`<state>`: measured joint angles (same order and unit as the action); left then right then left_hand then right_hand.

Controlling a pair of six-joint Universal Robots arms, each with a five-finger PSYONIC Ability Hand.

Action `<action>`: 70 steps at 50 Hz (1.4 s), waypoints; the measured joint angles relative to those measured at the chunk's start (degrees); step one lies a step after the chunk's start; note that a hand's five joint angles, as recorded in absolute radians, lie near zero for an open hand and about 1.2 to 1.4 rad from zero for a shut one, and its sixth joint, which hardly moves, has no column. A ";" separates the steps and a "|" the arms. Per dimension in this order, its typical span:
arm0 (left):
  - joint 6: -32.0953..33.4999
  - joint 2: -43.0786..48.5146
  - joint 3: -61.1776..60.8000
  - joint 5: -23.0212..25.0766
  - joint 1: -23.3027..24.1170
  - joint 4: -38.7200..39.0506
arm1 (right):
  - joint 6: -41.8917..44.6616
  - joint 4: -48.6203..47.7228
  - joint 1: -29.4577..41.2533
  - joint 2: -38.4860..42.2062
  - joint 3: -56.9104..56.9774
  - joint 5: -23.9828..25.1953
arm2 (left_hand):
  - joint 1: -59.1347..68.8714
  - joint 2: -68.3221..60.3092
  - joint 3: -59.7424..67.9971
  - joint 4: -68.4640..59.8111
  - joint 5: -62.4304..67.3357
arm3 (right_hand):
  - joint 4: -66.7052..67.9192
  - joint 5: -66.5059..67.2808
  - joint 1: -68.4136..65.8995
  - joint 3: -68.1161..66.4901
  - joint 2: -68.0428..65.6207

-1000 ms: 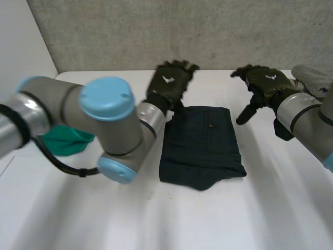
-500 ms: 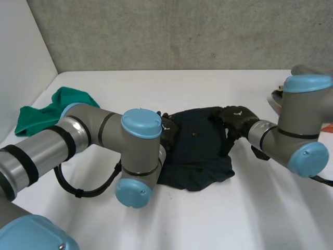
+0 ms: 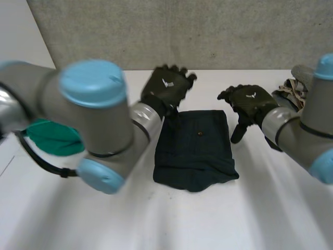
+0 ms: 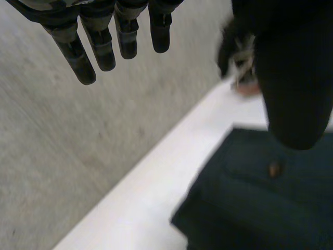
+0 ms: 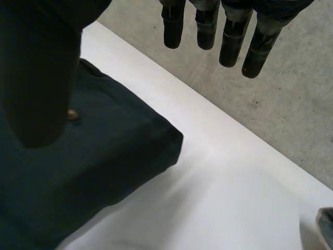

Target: Fold the laundry.

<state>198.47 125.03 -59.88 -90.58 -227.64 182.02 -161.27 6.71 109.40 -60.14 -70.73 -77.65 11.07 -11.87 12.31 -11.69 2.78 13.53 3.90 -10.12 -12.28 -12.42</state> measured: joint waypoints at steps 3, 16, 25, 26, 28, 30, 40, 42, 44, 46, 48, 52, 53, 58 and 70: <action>-5.11 -6.85 -4.85 6.02 -2.32 0.70 | -0.29 -2.89 0.27 -8.23 -11.57 0.03 | 0.00 0.00 0.00 0.00 0.00 | 0.00 0.00 0.00 0.00 0.00; -15.44 -20.70 -20.73 30.65 -11.15 0.70 | 0.23 -27.85 8.51 -10.45 -37.55 -0.71 | 0.01 0.00 0.00 0.00 -0.01 | 0.00 0.00 0.00 0.00 0.00; -15.41 -21.44 -23.19 32.24 -11.76 0.62 | 1.60 -42.30 13.18 0.40 -36.06 -9.19 | 0.00 0.00 0.00 0.00 0.00 | 0.00 0.00 0.00 0.00 0.00; -15.38 -21.41 -23.20 32.17 -11.70 0.61 | 1.81 -43.01 13.29 1.00 -35.48 -10.15 | 0.00 0.00 0.00 0.00 0.00 | 0.00 0.00 0.00 0.00 0.00; -15.34 -21.37 -23.19 32.01 -11.57 0.61 | 2.28 -44.37 13.46 2.18 -34.14 -12.04 | 0.00 0.00 0.00 0.00 0.00 | 0.00 0.00 0.00 0.00 0.00; -15.30 -21.33 -23.16 31.85 -11.42 0.62 | 2.85 -45.60 13.54 3.49 -32.28 -13.76 | 0.00 0.00 0.00 0.00 0.00 | 0.00 0.00 0.00 0.00 0.00; -15.30 -21.31 -23.10 31.68 -11.24 0.68 | 4.04 -46.19 13.41 8.58 -24.88 -15.16 | 0.01 0.00 0.00 0.00 0.00 | 0.01 0.00 -0.24 -0.11 -0.09; -15.30 -21.31 -23.12 31.68 -11.24 0.66 | 4.26 -45.55 13.36 10.26 -22.29 -15.06 | 0.01 0.00 0.00 0.00 0.00 | 1.30 1.58 -2.37 -2.94 -2.62; -15.31 -21.31 -23.17 31.68 -11.24 0.65 | 4.34 -44.93 13.34 11.09 -20.69 -14.91 | 0.01 0.00 0.00 0.00 0.00 | 6.99 5.95 -7.91 -9.03 -8.76; -15.31 -21.31 -23.21 31.69 -11.24 0.65 | 4.35 -44.29 13.31 11.74 -19.17 -14.59 | 0.01 0.00 0.00 0.00 0.00 | 14.49 9.60 -14.51 -15.95 -16.32; -15.31 -21.31 -23.26 31.73 -11.24 0.66 | 4.28 -43.29 13.27 12.62 -17.11 -13.78 | 0.01 0.00 0.00 0.00 0.00 | 23.44 16.43 -21.77 -24.83 -25.29; -15.31 -21.30 -23.27 31.73 -11.31 0.69 | 4.08 -40.80 13.18 14.40 -13.23 -10.78 | 0.01 0.00 0.00 0.00 0.00 | 40.87 34.58 -33.56 -42.03 -42.19; -15.31 -21.29 -23.27 31.73 -11.33 0.69 | 4.06 -40.35 13.14 14.66 -12.61 -10.23 | 0.01 0.00 0.00 0.00 0.00 | 42.45 36.10 -34.20 -43.40 -43.68; -15.31 -21.25 -23.27 31.72 -11.58 0.71 | 3.89 -35.96 12.19 17.07 -6.59 -6.07 | 0.01 0.00 0.00 0.00 0.00 | 53.52 47.33 -36.21 -53.06 -54.43; -15.37 -21.48 -22.94 31.69 -12.53 0.70 | 3.77 -33.37 2.89 14.02 8.04 -2.66 | 0.02 0.00 0.00 0.00 0.00 | 54.55 49.15 -36.21 -53.40 -54.43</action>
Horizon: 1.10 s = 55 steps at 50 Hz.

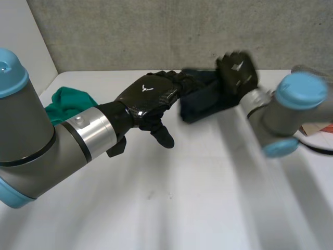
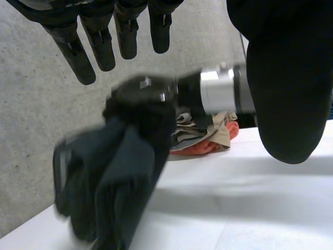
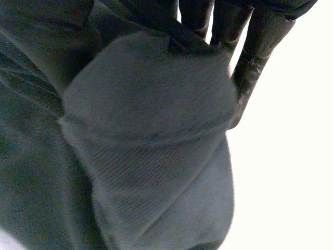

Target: Fold the laundry.

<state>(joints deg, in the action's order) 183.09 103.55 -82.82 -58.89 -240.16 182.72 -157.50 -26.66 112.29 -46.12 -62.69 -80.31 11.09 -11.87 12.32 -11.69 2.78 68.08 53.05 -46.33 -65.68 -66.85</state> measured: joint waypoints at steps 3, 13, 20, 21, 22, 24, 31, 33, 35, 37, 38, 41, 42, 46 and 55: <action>-0.01 -0.49 0.08 0.00 -0.27 0.00 | -0.67 -0.32 -3.42 -2.05 3.67 2.41 | 0.01 0.00 0.00 0.00 0.00 | 0.01 0.47 0.00 0.00 0.00; -0.15 -1.72 0.05 0.00 -0.58 -0.02 | -8.96 -3.65 -17.18 -4.85 15.38 10.88 | 0.10 0.00 0.00 0.00 0.00 | 0.43 0.49 0.00 0.00 0.00; -0.18 -1.74 -0.08 0.00 -0.40 -0.06 | -14.38 -6.53 -26.57 -0.71 22.45 15.47 | 0.11 0.00 0.00 0.00 0.00 | 0.43 1.34 0.00 0.00 0.00; -0.18 -1.74 -0.11 0.00 -0.35 -0.07 | -15.13 -7.06 -27.98 0.46 23.29 16.60 | 0.11 0.00 0.00 0.00 0.00 | 0.43 1.34 0.00 0.00 0.00; -0.17 -1.74 -0.12 0.00 -0.30 -0.07 | -15.73 -7.56 -29.07 1.48 23.82 17.51 | 0.13 0.00 0.00 0.00 0.00 | 0.43 1.34 0.00 0.00 0.00; -0.15 -1.75 -0.13 0.00 -0.21 -0.07 | -17.12 -9.06 -31.29 3.76 24.36 19.49 | 0.19 0.00 0.00 0.00 0.00 | 0.45 1.34 0.00 0.00 0.00; -0.11 -1.77 -0.21 0.00 0.00 -0.04 | -21.85 -14.25 -36.14 8.32 21.20 23.97 | 0.19 -0.02 0.00 0.00 0.00 | 0.45 1.34 0.00 0.00 0.00; -0.11 -1.77 -0.24 0.00 0.05 -0.02 | -25.01 -17.89 -38.94 9.43 16.25 26.50 | 0.21 -0.11 0.13 -0.16 0.07 | 0.46 1.33 0.00 0.00 0.00; -0.11 -1.76 -0.24 0.00 0.04 -0.01 | -26.61 -20.39 -40.90 9.46 12.31 28.31 | 0.21 -0.11 0.16 -0.16 0.17 | 0.46 1.34 0.00 0.00 0.00; -0.11 -1.74 -0.24 0.00 0.03 0.00 | -27.94 -23.00 -43.16 9.02 7.90 30.37 | 0.21 -0.11 0.16 -0.16 0.18 | 0.46 1.58 0.00 0.00 0.00; -0.11 -1.73 -0.25 0.00 0.03 0.01 | -28.38 -23.93 -44.08 8.71 6.23 31.12 | 0.21 -0.11 0.16 -0.16 0.18 | 0.46 1.58 0.00 0.00 0.00; -0.12 -1.70 -0.28 0.00 0.03 -0.02 | -29.57 -25.98 -46.54 7.48 2.01 32.99 | 0.22 -0.12 0.16 -0.16 0.17 | 0.46 2.14 0.00 0.00 0.00; -0.12 -1.70 -0.30 0.00 0.04 -0.02 | -29.88 -26.28 -46.97 7.19 1.30 33.30 | 0.21 -0.12 0.16 -0.16 0.19 | 0.46 2.14 0.00 0.00 0.00; -0.14 -1.68 -0.35 -0.03 0.04 -0.06 | -32.02 -27.43 -48.76 5.61 -1.62 34.68 | 0.22 -0.31 0.16 -0.17 0.17 | 0.46 2.14 0.00 0.00 0.00; -0.47 -1.76 -0.39 -0.04 0.08 -0.08 | -35.85 -29.01 -51.41 3.14 -4.54 42.30 | 1.96 -1.12 0.16 -1.35 0.18 | 0.46 2.14 0.00 0.00 0.00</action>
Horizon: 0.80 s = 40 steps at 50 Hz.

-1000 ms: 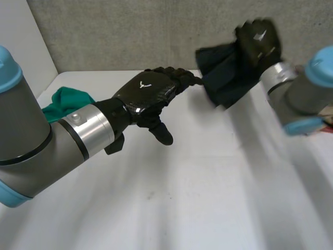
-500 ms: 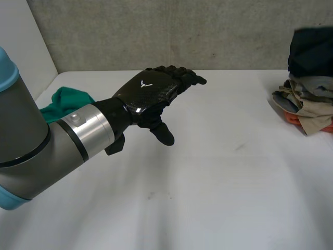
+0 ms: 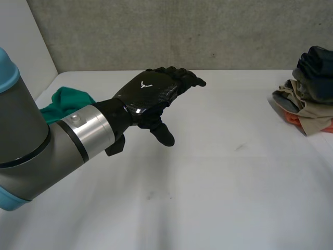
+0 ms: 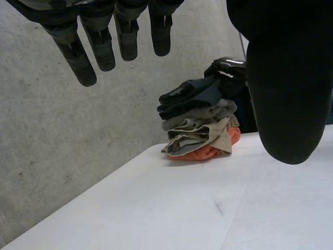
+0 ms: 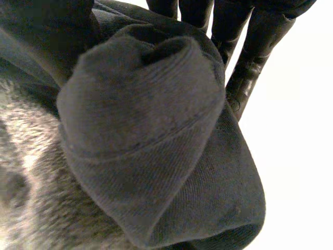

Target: Fold the laundry.

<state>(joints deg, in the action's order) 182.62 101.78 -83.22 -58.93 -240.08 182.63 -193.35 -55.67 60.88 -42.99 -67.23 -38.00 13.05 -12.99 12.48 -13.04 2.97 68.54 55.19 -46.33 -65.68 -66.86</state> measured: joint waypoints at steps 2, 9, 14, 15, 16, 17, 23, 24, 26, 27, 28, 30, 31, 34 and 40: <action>-0.36 -0.01 0.00 0.01 0.07 0.00 | 0.20 -0.06 -0.06 0.62 0.11 1.70 | 0.00 0.00 0.00 0.00 0.00 | 0.00 0.00 0.00 -0.36 0.00; -1.62 -0.15 0.00 0.04 0.86 0.00 | 1.79 0.39 -0.12 1.43 0.22 2.18 | 0.00 0.00 0.00 0.00 0.00 | -34.21 -31.85 29.25 33.27 36.08; -1.81 -0.61 -0.04 0.05 1.41 0.00 | 2.18 2.86 -0.49 -2.08 -1.39 -2.00 | 0.00 0.00 0.00 0.00 0.00 | -54.79 -51.18 34.82 53.33 54.14; -1.81 -0.76 -0.06 0.05 1.50 0.01 | 2.24 4.06 -0.79 -3.49 -2.15 -3.23 | 0.00 0.00 0.00 0.00 0.00 | -54.79 -51.18 34.82 53.33 54.14; -1.81 -0.76 -0.06 0.05 1.50 0.01 | 2.24 4.06 -0.79 -3.49 -2.15 -3.23 | 0.00 0.00 0.00 0.00 0.00 | -54.79 -51.18 34.82 53.33 54.14; -1.80 -0.95 -0.07 0.05 1.59 0.01 | 2.42 6.28 -1.47 -6.02 -3.65 -4.90 | 0.00 0.00 0.00 0.00 0.00 | -54.79 -51.18 34.82 53.33 54.14; -1.80 -1.23 -0.10 0.04 1.69 -0.03 | 4.95 12.40 -4.41 -12.94 -8.84 -7.47 | 0.00 0.00 0.00 0.00 0.00 | -54.79 -51.20 34.78 53.33 54.14; -1.80 -1.25 -0.10 0.04 1.70 -0.04 | 5.96 13.25 -5.04 -13.74 -9.74 -7.66 | 0.00 0.00 0.00 0.00 0.00 | -54.79 -51.20 34.78 53.33 54.14; -1.80 -1.36 -0.11 0.02 1.71 -0.04 | 9.09 15.19 -6.72 -15.05 -11.59 -8.32 | 0.00 0.00 0.00 0.00 0.00 | -54.79 -51.20 34.82 53.33 54.14; -1.80 -1.36 -0.11 0.02 1.71 -0.04 | 9.09 15.19 -6.72 -15.05 -11.59 -8.32 | 0.00 0.00 0.00 0.00 0.00 | -54.79 -51.20 34.82 53.33 54.14; -1.80 -1.43 -0.11 0.01 1.71 -0.04 | 10.50 15.96 -7.39 -15.39 -12.19 -8.64 | 0.00 0.00 0.00 0.00 0.00 | -54.79 -51.20 34.82 53.33 54.14; -1.83 -1.81 -0.11 -0.01 1.76 -0.03 | 17.44 19.73 -10.51 -16.29 -13.98 -11.06 | 0.00 0.00 0.00 0.00 0.00 | -54.79 -51.20 34.82 53.33 54.14; -1.83 -1.91 -0.11 -0.02 1.76 -0.02 | 18.57 20.37 -11.00 -16.33 -14.08 -11.61 | 0.00 0.00 0.00 0.00 0.02 | -54.79 -51.20 34.82 53.33 54.14; -1.92 -2.58 -0.06 -0.13 1.79 0.02 | 27.45 25.74 -14.36 -16.28 -12.55 -19.05 | -0.01 0.01 0.00 0.02 0.00 | -54.79 -51.20 34.82 53.33 54.14; -2.01 -3.42 0.68 -2.37 1.63 0.15 | 37.77 32.14 -16.04 -16.47 -4.31 -38.37 | -0.53 0.48 -0.21 0.60 -0.33 | -54.79 -51.20 34.82 53.33 54.14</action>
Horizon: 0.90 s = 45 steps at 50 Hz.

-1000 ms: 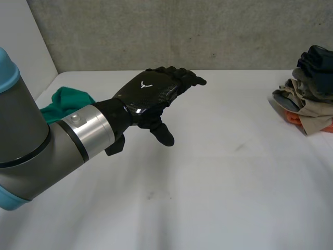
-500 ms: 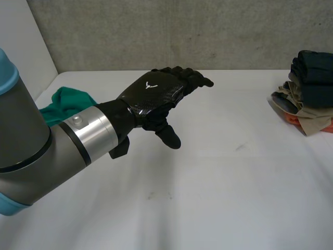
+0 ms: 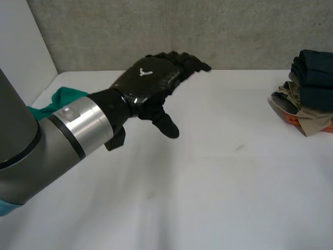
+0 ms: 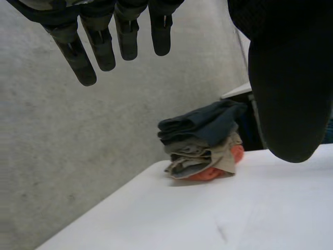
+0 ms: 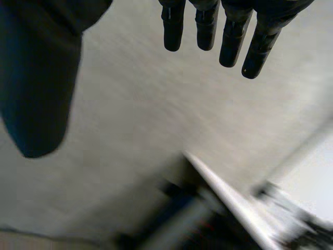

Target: Fold the laundry.

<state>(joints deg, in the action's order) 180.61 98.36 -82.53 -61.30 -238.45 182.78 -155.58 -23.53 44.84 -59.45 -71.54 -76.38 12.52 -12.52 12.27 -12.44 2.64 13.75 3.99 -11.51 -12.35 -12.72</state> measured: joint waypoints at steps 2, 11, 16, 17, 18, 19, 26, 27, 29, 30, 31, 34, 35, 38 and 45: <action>0.06 -0.30 0.61 -2.28 -0.14 0.35 | 0.16 0.54 1.21 -1.24 2.43 -4.91 | 0.00 0.16 0.00 0.09 0.00 | 0.00 0.00 0.00 0.00 0.00; 1.27 -1.19 2.68 -16.38 -3.20 4.87 | -14.58 -2.63 14.71 -15.62 -0.82 -3.78 | -0.37 0.50 0.00 0.56 0.00 | 0.00 0.00 0.00 0.00 0.00; 4.90 -0.98 2.44 -20.41 -9.58 7.17 | -20.04 -5.99 25.68 -23.77 -10.25 5.09 | -0.37 0.50 0.00 0.56 -0.01 | 0.00 0.00 0.00 0.00 0.00; 5.97 -0.82 2.27 -20.64 -10.83 7.36 | -20.20 -6.67 28.20 -24.96 -12.42 6.90 | -0.37 0.50 0.00 0.56 -0.01 | 0.00 0.00 0.00 0.00 0.00; 7.82 -0.48 1.95 -20.85 -12.75 7.55 | -19.91 -7.34 31.22 -26.12 -15.04 8.85 | -0.37 0.50 0.00 0.56 0.00 | 0.00 0.00 0.00 0.00 0.00; 9.62 -0.05 1.70 -20.91 -14.40 7.69 | -19.70 -7.55 32.24 -26.44 -15.91 9.44 | -0.37 0.50 0.00 0.56 0.00 | 0.00 0.00 0.00 0.00 0.00; 25.38 7.54 0.58 -18.04 -25.79 7.34 | -9.79 -7.79 47.20 -27.69 -28.71 14.21 | -0.37 0.50 0.00 0.56 0.00 | 0.02 0.00 0.00 0.00 0.00; 25.38 7.54 0.58 -18.04 -25.79 7.34 | -9.79 -7.79 47.20 -27.69 -28.71 14.21 | -0.37 0.50 0.00 0.56 0.00 | 0.02 0.00 0.00 0.00 0.00; 31.61 12.58 0.77 -14.25 -30.14 6.72 | -2.27 -6.41 52.97 -25.96 -33.89 13.20 | -0.37 0.50 0.00 0.56 0.00 | 0.02 0.00 0.00 0.00 0.00; 33.88 14.95 1.06 -12.23 -31.79 6.36 | 0.09 -5.93 54.56 -25.09 -35.31 12.41 | -0.37 0.50 0.00 0.56 0.00 | 0.02 0.00 0.00 0.00 0.00; 35.49 16.95 1.40 -10.53 -33.03 5.99 | 1.65 -5.57 55.57 -24.31 -36.29 11.64 | -0.37 0.50 0.00 0.56 0.00 | 0.02 0.00 0.00 0.00 0.00; 38.25 21.77 2.81 -6.91 -35.39 5.03 | 4.03 -5.03 57.10 -22.71 -37.82 9.96 | -0.37 0.50 0.00 0.56 0.00 | 0.02 0.00 0.00 0.00 0.00; 38.66 22.83 3.25 -6.29 -35.77 4.84 | 4.54 -4.89 57.40 -22.23 -38.21 9.45 | -0.37 0.50 0.00 0.56 0.00 | 0.02 0.00 0.00 0.00 0.00; 39.89 28.87 6.37 -4.13 -37.13 3.94 | 5.52 -4.58 57.79 -20.71 -39.42 7.76 | 0.05 0.05 0.35 0.15 0.25 | 0.02 0.00 0.00 0.00 0.00; 39.42 36.44 11.87 -4.06 -37.18 3.93 | 5.30 -4.61 57.06 -19.23 -40.74 6.79 | 35.26 -33.19 33.20 -32.05 31.35 | 0.02 0.00 0.00 0.00 0.00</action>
<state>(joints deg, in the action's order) 220.03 134.80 -70.66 -65.37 -275.63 186.70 -150.28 -28.14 101.89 -78.68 -112.27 -69.59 47.77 -45.70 45.47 -44.50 33.99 13.77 3.99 -11.50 -12.35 -12.72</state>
